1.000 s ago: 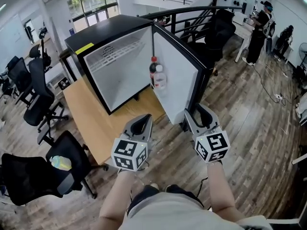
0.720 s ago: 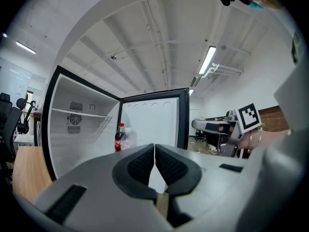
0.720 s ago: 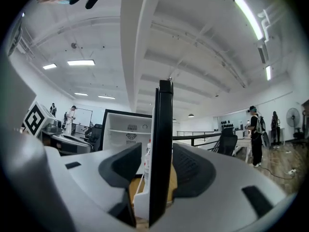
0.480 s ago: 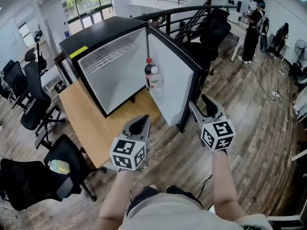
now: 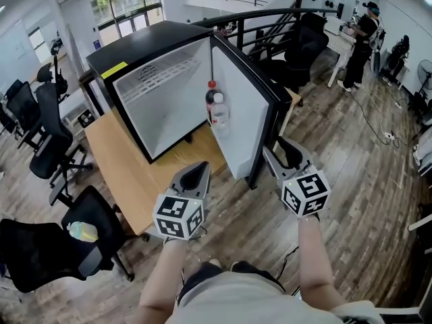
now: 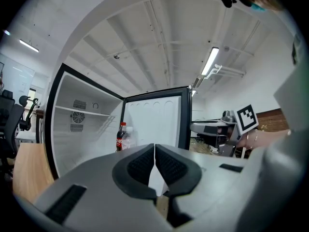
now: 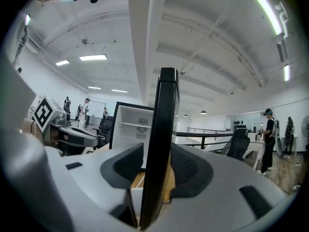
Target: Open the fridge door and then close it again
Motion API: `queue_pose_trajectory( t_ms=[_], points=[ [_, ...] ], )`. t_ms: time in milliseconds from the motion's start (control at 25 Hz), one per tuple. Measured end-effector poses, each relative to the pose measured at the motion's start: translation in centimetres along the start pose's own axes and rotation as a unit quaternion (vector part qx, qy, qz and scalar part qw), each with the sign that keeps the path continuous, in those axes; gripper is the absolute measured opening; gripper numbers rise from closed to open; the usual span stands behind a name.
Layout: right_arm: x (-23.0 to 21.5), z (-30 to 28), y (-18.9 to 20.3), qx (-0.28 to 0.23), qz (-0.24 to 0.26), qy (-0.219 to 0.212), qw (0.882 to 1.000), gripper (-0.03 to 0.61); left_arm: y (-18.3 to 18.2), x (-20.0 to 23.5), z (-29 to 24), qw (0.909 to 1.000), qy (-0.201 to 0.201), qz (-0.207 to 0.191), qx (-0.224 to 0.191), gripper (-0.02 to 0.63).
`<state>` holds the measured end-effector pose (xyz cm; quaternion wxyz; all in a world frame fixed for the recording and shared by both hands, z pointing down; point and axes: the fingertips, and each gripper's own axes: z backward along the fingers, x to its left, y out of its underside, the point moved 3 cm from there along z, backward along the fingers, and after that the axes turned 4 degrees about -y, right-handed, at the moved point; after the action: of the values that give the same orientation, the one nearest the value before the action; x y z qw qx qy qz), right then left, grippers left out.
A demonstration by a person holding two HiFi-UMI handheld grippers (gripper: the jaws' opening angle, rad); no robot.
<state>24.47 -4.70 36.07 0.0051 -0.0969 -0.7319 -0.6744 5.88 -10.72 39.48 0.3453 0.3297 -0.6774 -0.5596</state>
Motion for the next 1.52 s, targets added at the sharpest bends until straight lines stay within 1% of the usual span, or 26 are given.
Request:
queue_pose_trajectory(
  t_ms=[120, 160, 400, 520, 760, 920, 1120, 1240, 1520],
  points=[
    [1.4, -0.5, -0.3, -0.003, 0.011, -0.019, 1.0, 0.118, -0.1, 0.6, 0.3, 1.0, -0.008, 0.003, -0.004, 0.009],
    [2.0, -0.7, -0.5, -0.004, 0.014, -0.028, 1.0, 0.114, -0.1, 0.8, 0.5, 0.9999, -0.011, 0.004, -0.005, 0.009],
    [6.0, -2.7, -1.5, -0.007, 0.038, -0.091, 0.995, 0.12, -0.1, 3.0, 1.8, 0.9993, -0.034, 0.011, -0.007, 0.009],
    [7.9, -4.0, -2.0, -0.009, 0.046, -0.12, 0.992, 0.093, -0.2, 4.4, 2.5, 0.9988, -0.046, 0.014, -0.01, 0.009],
    [11.9, -7.3, -2.7, -0.018, 0.064, -0.16, 0.985, 0.086, -0.2, 7.8, 4.1, 0.9974, -0.069, 0.014, -0.014, 0.009],
    [14.4, -9.8, -3.3, -0.025, 0.07, -0.174, 0.982, 0.083, -0.3, 10.4, 5.2, 0.9964, -0.082, 0.013, -0.014, 0.009],
    [17.6, -13.1, -4.2, -0.036, 0.069, -0.167, 0.983, 0.081, -0.3, 13.0, 6.8, 0.9958, -0.09, 0.01, -0.009, 0.009],
    [19.0, -15.1, -5.0, -0.041, 0.068, -0.172, 0.982, 0.075, -0.8, 14.4, 7.4, 0.995, -0.099, 0.008, -0.011, 0.009],
    [21.5, -19.7, -6.0, -0.052, 0.075, -0.208, 0.974, 0.06, -0.8, 18.3, 8.2, 0.9898, -0.14, 0.017, -0.017, 0.009]
  ],
)
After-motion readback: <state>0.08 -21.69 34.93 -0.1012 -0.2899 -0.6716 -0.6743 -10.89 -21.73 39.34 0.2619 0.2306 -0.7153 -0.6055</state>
